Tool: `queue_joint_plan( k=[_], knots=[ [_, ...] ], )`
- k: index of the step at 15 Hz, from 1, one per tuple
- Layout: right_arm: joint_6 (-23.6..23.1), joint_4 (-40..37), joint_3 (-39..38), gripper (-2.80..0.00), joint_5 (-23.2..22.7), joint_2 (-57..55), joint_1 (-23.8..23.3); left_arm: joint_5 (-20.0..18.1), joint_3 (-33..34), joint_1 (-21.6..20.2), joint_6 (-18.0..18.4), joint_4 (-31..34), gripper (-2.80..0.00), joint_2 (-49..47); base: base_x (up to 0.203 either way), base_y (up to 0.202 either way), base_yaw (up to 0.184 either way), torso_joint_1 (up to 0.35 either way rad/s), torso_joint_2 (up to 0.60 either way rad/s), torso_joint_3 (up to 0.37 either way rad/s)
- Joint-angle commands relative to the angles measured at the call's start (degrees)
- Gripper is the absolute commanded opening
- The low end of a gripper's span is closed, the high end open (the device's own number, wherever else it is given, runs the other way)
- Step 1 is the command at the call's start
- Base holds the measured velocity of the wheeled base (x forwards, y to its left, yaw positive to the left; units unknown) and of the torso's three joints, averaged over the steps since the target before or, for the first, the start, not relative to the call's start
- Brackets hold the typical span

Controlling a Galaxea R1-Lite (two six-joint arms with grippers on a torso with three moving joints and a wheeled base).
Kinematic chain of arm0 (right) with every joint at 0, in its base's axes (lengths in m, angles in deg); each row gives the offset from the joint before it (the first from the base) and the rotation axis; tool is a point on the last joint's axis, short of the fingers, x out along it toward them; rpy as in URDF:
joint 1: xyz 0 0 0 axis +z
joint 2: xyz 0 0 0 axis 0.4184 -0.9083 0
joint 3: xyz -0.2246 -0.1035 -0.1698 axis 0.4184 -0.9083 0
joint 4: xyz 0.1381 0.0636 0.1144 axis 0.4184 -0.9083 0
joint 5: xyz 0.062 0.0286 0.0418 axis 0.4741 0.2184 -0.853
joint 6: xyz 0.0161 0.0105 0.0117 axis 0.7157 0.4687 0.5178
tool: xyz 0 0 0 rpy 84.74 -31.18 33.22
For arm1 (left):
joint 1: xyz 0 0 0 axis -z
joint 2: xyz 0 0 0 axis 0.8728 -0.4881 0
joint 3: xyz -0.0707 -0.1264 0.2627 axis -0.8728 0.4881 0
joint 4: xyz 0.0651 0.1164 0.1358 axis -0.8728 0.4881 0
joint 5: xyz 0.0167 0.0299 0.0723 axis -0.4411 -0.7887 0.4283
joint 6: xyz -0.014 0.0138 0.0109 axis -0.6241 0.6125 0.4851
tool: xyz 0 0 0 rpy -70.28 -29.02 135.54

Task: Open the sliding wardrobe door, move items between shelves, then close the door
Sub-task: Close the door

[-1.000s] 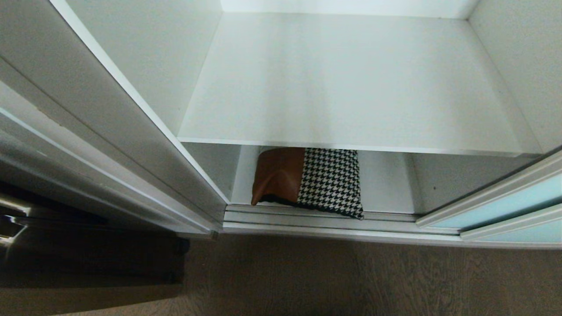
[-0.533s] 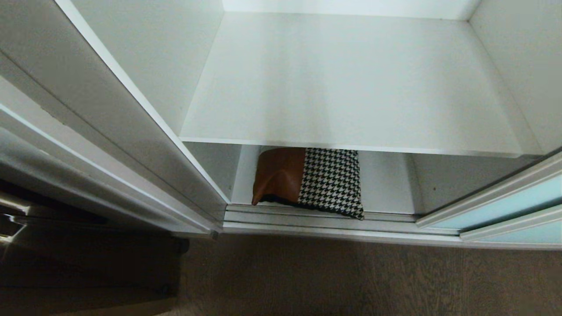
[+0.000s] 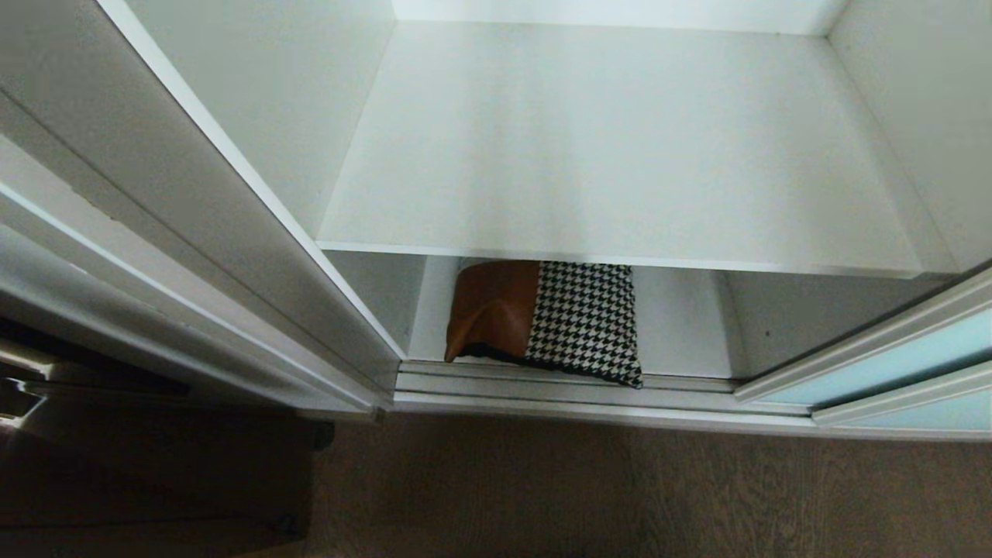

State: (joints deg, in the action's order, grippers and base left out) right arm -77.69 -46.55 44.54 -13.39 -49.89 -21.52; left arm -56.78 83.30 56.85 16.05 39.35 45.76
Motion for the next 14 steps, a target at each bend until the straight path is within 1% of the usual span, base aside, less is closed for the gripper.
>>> queue_joint_plan(
  k=[1,3,13,14],
  knots=[
    [0.06,-0.08,0.09,-2.8,-0.1,-0.24,0.03,-0.28,0.09,-0.02,0.16,0.47,-2.8,-0.27,0.0,0.0,0.0,0.0,0.0,0.0],
    [0.14,-0.08,0.18,-2.8,-0.1,-0.32,0.03,-1.47,-0.21,0.05,-0.29,4.6,-2.8,-0.24,0.0,0.0,0.0,0.0,0.0,0.0],
    [0.24,-0.16,0.09,-2.8,-0.27,-0.24,0.03,-1.53,-0.27,0.07,-0.56,4.28,-2.8,-0.09,0.0,0.0,0.0,0.0,0.0,0.0],
    [0.41,-0.08,0.18,-2.8,-0.02,-0.32,0.03,-1.47,-0.31,0.56,-0.59,4.34,-2.8,0.68,0.0,0.0,0.0,0.0,0.0,0.0]
  ],
)
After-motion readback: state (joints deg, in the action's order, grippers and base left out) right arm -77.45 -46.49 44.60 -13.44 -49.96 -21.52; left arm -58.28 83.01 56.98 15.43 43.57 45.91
